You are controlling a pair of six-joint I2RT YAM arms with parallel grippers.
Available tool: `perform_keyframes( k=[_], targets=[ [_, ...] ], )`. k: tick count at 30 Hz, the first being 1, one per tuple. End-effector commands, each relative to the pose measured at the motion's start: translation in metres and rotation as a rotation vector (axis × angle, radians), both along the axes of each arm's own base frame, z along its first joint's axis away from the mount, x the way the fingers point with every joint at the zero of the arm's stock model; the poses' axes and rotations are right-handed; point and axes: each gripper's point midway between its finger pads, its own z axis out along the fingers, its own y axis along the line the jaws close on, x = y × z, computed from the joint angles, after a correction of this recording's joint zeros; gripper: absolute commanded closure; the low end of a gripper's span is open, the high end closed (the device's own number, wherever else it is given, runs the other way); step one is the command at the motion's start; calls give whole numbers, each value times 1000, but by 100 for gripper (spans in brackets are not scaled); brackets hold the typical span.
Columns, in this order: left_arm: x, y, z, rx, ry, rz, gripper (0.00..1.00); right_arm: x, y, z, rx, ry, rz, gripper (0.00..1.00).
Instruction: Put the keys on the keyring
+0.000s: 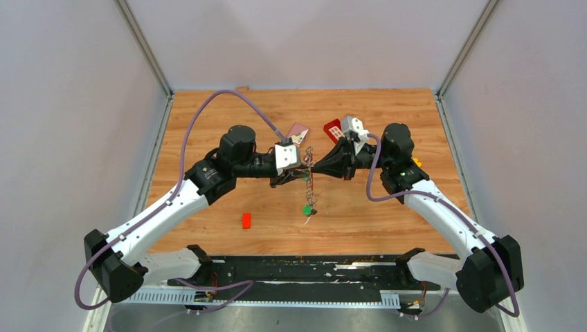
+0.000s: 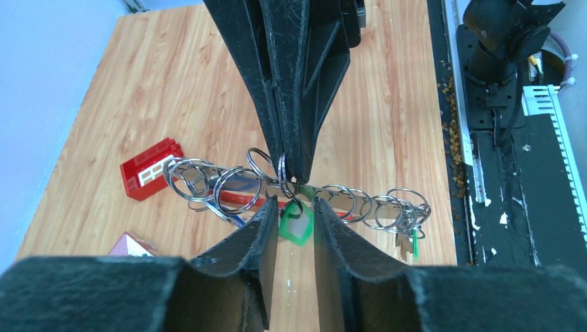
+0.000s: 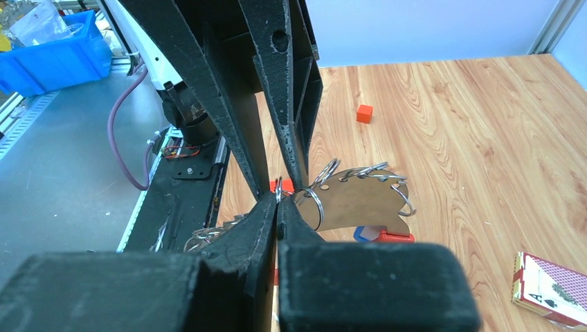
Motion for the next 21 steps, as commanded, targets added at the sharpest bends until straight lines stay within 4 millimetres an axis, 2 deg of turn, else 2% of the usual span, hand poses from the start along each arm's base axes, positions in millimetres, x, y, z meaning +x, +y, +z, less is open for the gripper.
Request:
perform_keyframes(
  k=[1, 10, 14, 21],
  targets=[
    [3, -1, 10, -36, -18, 6, 71, -4, -2, 13, 29, -54, 17, 100],
    [-2, -4, -4, -8, 16, -32, 94, -4, -2, 14, 29, -53, 16, 100],
    [-5, -5, -7, -6, 25, -47, 98, -2, -2, 15, 30, -53, 9, 100],
    [-8, -12, -12, -7, 70, -82, 99, 1, -2, 14, 30, -50, -10, 100]
  ],
)
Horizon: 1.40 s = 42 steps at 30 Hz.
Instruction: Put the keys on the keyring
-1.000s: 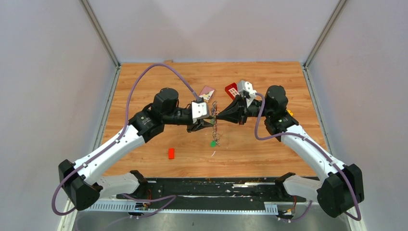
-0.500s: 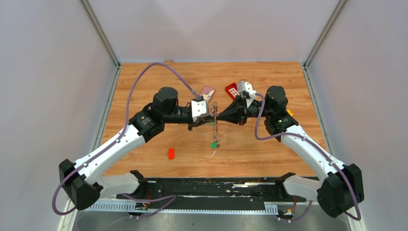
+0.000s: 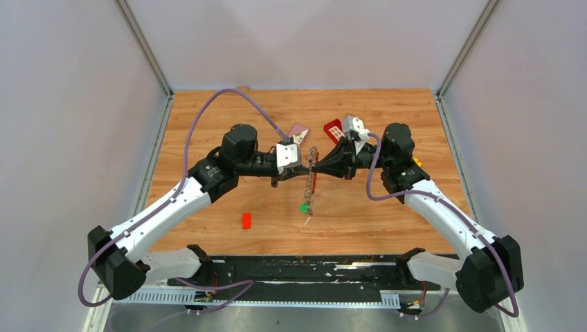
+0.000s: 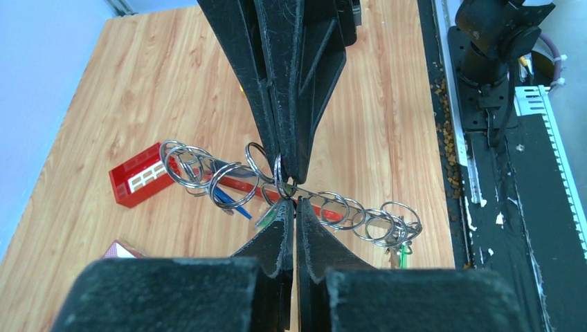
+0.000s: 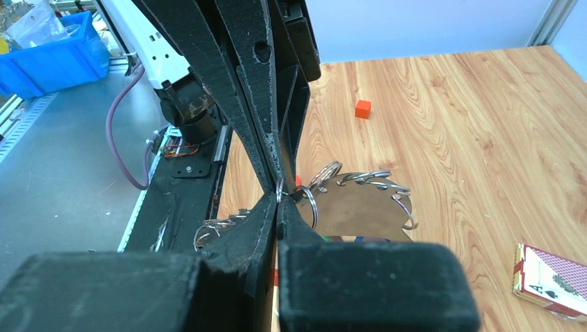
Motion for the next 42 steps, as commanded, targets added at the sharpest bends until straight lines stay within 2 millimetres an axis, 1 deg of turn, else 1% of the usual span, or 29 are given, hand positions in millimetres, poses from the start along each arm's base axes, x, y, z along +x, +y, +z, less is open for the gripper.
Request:
perform_keyframes(
  k=[1, 9, 11, 13, 18, 22, 27, 30, 34, 37, 42],
  targets=[
    [-8, -8, -7, -2, 57, -57, 99, 0, -1, 15, 33, -58, -8, 100],
    [-13, -13, -13, 29, 61, -88, 99, 4, 0, 13, 28, -55, -28, 100],
    [-11, -13, -11, 27, 59, -78, 95, 4, 0, 11, 26, -60, -26, 100],
    [-6, -12, -7, 27, 50, -50, 88, 5, -1, 10, 21, -68, -28, 100],
    [5, -3, 5, 21, -7, 37, 75, 3, -2, 6, 3, -103, -21, 100],
    [9, 1, 9, 20, -27, 70, 69, 2, -3, 0, -9, -118, -10, 100],
    [11, 8, 6, 37, -28, 95, 67, 0, -3, 0, -13, -127, 1, 100],
    [12, 10, 9, 27, -30, 103, 67, -2, -3, 0, -12, -129, 11, 100],
    [7, 4, 14, 3, -2, 68, 67, -2, -3, -1, -12, -127, 14, 100],
    [1, -2, 12, 0, 36, 21, 67, -2, -3, 0, -12, -128, 15, 100],
    [-2, -8, 11, -10, 69, -7, 67, -2, -3, -1, -12, -126, 17, 100]
  ],
)
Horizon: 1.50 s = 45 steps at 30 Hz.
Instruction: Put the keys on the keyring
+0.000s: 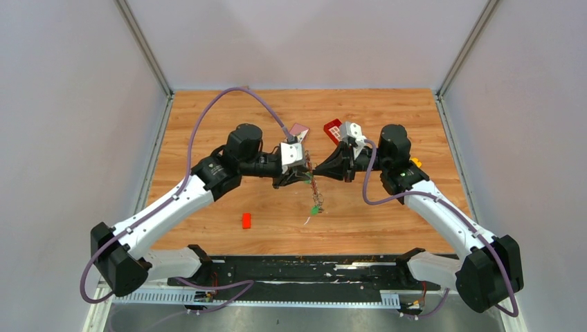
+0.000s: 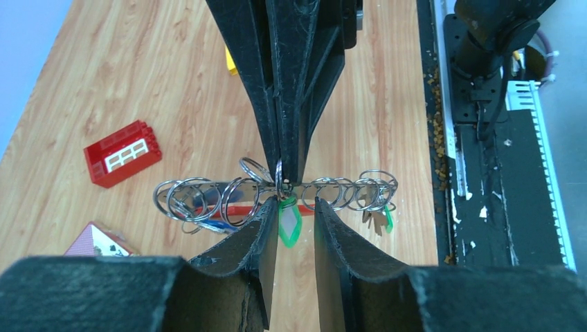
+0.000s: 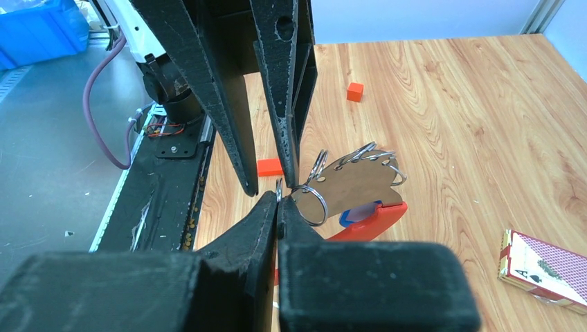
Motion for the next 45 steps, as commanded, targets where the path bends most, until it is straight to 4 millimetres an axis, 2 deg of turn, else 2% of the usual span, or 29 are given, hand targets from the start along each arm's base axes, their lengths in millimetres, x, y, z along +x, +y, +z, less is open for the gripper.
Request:
perform_keyframes(
  k=[1, 10, 14, 19, 23, 27, 32, 35, 45],
  targets=[
    [-3, -10, 24, -63, 11, -39, 67, -7, 0, 20, 35, -83, 33, 100],
    [-2, -14, 25, -74, 39, -46, 69, -6, 1, 20, 34, -81, 34, 100],
    [-1, -17, 25, -74, 56, -46, 74, -7, 2, 18, 33, -77, 36, 100],
    [-1, -18, 24, -74, 59, -49, 85, -7, 2, 19, 33, -79, 34, 100],
    [0, -18, 25, -74, 58, -45, 100, -6, 2, 18, 31, -76, 34, 100],
    [2, -15, 22, -53, 42, -32, 100, -4, 2, 16, 22, -84, 24, 97],
    [6, -3, 14, 33, 12, -4, 100, -2, 0, 15, -8, -106, 10, 81],
    [6, 1, 10, 88, 4, 0, 100, -4, -1, 13, -11, -116, 22, 75],
    [1, 2, 3, 224, -32, -1, 100, -16, 5, 7, -22, -138, 81, 71]
  ],
)
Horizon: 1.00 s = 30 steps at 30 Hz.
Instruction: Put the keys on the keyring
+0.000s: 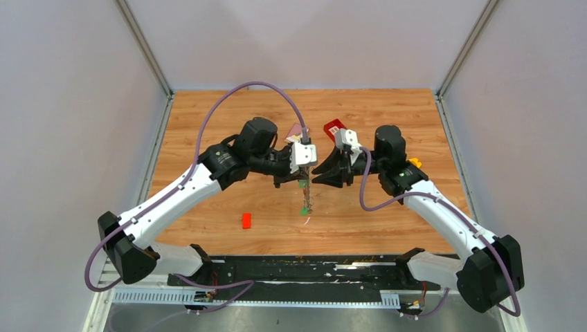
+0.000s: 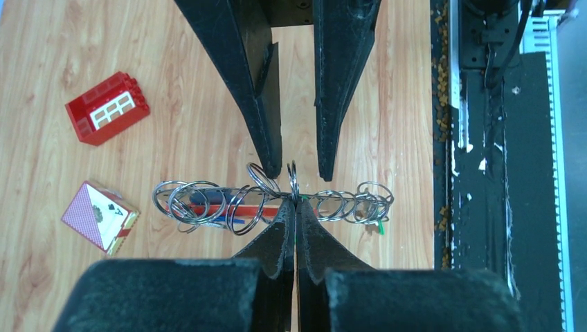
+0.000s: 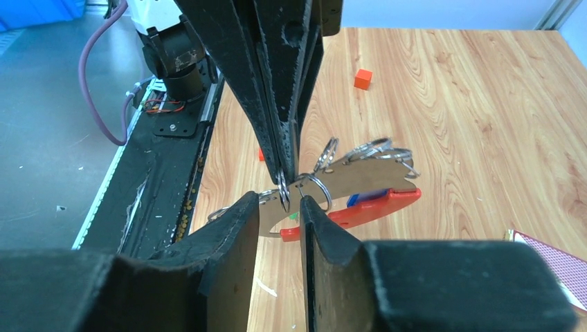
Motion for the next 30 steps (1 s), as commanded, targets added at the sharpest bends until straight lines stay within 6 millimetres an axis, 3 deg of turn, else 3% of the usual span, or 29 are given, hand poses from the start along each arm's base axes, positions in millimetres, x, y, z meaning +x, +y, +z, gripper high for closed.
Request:
perform_keyframes(
  k=[1, 13, 24, 30],
  targets=[
    [3, -1, 11, 45, -63, -6, 100, -12, 5, 21, 28, -95, 60, 71],
    [0, -4, 8, 83, -47, -5, 100, -16, 8, 20, 25, -108, 79, 84],
    [-4, -8, 3, 91, -30, -25, 100, -16, 13, 17, 17, -99, 77, 85],
    [-6, -8, 5, 83, -28, -30, 100, -14, 15, 15, 12, -104, 70, 92]
  ],
)
